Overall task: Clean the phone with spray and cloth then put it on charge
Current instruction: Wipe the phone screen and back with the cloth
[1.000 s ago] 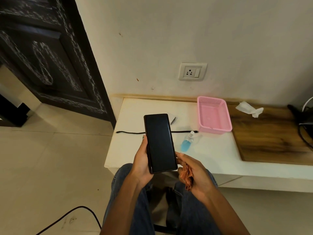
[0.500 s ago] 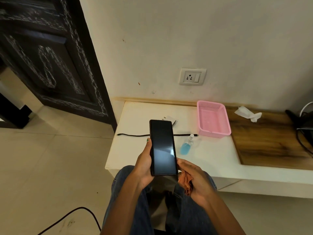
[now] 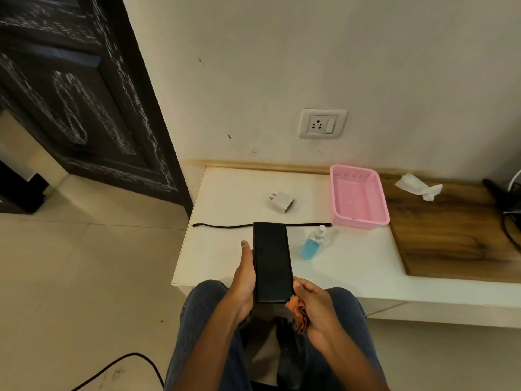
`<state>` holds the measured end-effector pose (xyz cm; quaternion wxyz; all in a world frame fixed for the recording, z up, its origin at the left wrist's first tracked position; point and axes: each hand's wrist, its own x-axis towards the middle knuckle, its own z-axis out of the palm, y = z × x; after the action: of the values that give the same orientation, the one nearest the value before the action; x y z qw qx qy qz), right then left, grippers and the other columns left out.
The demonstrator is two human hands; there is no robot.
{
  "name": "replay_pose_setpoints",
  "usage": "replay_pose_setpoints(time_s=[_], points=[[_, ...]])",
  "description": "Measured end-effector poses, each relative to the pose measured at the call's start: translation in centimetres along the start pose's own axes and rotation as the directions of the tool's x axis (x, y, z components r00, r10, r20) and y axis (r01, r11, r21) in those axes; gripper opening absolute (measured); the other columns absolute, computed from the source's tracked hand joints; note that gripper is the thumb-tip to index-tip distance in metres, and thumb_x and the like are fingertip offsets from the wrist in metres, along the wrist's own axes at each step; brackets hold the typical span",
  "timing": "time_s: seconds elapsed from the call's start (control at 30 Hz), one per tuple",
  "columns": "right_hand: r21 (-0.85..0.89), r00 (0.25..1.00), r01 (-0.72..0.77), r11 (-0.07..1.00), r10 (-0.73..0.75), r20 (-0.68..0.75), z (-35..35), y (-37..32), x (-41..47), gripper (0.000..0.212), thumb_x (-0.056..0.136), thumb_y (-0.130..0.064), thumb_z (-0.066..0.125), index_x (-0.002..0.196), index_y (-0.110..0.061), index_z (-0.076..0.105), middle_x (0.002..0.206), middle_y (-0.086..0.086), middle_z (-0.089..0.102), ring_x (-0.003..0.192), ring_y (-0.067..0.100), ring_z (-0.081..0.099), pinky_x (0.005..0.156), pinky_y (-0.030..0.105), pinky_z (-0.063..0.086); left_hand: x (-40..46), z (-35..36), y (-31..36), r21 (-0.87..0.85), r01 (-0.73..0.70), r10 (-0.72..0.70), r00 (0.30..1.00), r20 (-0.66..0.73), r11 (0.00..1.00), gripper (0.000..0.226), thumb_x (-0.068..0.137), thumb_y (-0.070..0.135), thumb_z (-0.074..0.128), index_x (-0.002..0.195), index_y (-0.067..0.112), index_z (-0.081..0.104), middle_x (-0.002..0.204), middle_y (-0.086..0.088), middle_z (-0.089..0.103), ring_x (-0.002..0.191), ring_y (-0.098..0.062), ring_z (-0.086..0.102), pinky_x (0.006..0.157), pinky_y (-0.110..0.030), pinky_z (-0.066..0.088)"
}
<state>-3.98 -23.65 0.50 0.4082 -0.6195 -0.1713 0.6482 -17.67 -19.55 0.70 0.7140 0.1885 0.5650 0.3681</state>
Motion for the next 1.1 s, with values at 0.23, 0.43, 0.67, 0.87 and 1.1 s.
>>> replay_pose_setpoints(time_s=[0.23,0.43,0.67,0.87,1.1], points=[[-0.101,0.988,-0.068,0.993,0.054,-0.143,0.7,0.8,3.0,0.020,0.095,-0.012,0.051,0.098,-0.007,0.069,0.058,0.009,0.061,0.049,0.017,0.053,0.055,0.028,0.050,3.5,-1.2,-1.0,0.063,0.031,-0.031,0.999,-0.014,0.998,0.072,0.089,0.068,0.010,0.135,0.027,0.046,0.125,0.002,0.057,0.109,-0.014,0.057,0.074,-0.028,0.053],[-0.155,0.973,-0.111,0.982,0.075,-0.219,1.5,1.4,5.7,0.018,0.095,-0.013,0.051,0.099,-0.006,0.067,0.066,0.010,0.060,0.056,0.018,0.053,0.062,0.030,0.050,5.5,-0.8,-1.3,0.027,0.080,-0.079,0.996,-0.037,0.996,0.057,0.085,0.075,0.013,0.088,0.038,0.056,0.058,0.017,0.071,0.053,0.001,0.068,0.042,-0.019,0.052],[-0.120,0.959,-0.140,0.983,0.104,-0.262,2.2,1.3,7.6,0.022,0.095,-0.013,0.050,0.078,-0.010,0.064,0.066,0.010,0.060,0.056,0.018,0.055,0.052,0.025,0.050,7.3,-0.7,-1.5,0.083,0.059,-0.050,0.993,-0.109,0.995,0.075,0.084,0.075,0.015,0.133,0.027,0.046,0.117,0.005,0.063,0.099,-0.007,0.067,0.081,-0.031,0.057],[-0.138,0.954,-0.156,0.978,0.113,-0.277,2.3,1.5,8.3,0.021,0.094,-0.010,0.052,0.077,-0.009,0.064,0.061,0.009,0.060,0.054,0.018,0.058,0.053,0.026,0.050,7.2,0.3,-1.3,0.121,0.095,-0.074,0.983,-0.166,0.988,0.094,0.076,0.081,0.011,0.152,0.026,0.012,0.161,-0.002,0.011,0.147,-0.023,0.011,0.120,-0.050,0.008],[-0.188,0.959,-0.133,0.973,0.079,-0.273,2.4,1.1,8.3,0.019,0.095,-0.013,0.051,0.082,-0.006,0.063,0.061,0.007,0.060,0.054,0.016,0.059,0.049,0.021,0.046,6.9,0.6,-1.8,0.081,-0.011,0.020,0.993,-0.119,0.997,0.079,0.086,0.071,0.004,0.152,0.026,0.006,0.161,0.001,0.007,0.148,-0.019,0.007,0.119,-0.043,0.005]])
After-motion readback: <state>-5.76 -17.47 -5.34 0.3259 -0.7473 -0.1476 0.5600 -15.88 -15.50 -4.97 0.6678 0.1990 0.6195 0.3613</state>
